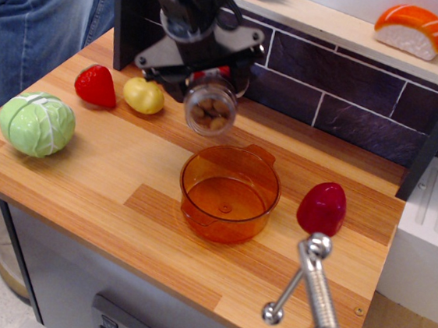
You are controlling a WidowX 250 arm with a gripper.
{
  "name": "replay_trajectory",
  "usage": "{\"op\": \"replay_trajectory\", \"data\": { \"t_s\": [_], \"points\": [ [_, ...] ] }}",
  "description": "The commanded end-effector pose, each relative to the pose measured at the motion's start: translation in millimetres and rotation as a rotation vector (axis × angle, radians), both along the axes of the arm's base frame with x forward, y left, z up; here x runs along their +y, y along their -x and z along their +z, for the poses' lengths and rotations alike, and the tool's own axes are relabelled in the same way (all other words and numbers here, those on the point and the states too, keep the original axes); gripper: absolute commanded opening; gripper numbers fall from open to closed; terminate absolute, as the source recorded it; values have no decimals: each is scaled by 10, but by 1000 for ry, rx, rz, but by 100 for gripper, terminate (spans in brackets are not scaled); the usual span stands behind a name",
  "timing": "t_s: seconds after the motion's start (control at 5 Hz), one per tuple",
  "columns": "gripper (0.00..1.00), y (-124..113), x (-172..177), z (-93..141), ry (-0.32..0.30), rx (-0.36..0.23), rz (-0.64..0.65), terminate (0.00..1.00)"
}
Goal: Pour almonds in pot
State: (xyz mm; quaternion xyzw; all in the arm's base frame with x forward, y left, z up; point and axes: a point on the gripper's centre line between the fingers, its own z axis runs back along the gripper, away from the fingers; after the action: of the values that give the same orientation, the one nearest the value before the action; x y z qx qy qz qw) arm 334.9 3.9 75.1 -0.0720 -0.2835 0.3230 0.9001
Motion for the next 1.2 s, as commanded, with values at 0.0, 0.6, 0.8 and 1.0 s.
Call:
{"op": "replay_trajectory", "data": {
  "t_s": [0.0, 0.6, 0.8, 1.0],
  "points": [
    [0, -57, -45, 150, -53, -238, -44, 0],
    [0, -121, -308, 165, -124, -380, -64, 0],
    [0, -84, -352, 153, -152, -399, -83, 0],
    [0, 20, -391, 223, -146, -418, -132, 0]
  ]
}}
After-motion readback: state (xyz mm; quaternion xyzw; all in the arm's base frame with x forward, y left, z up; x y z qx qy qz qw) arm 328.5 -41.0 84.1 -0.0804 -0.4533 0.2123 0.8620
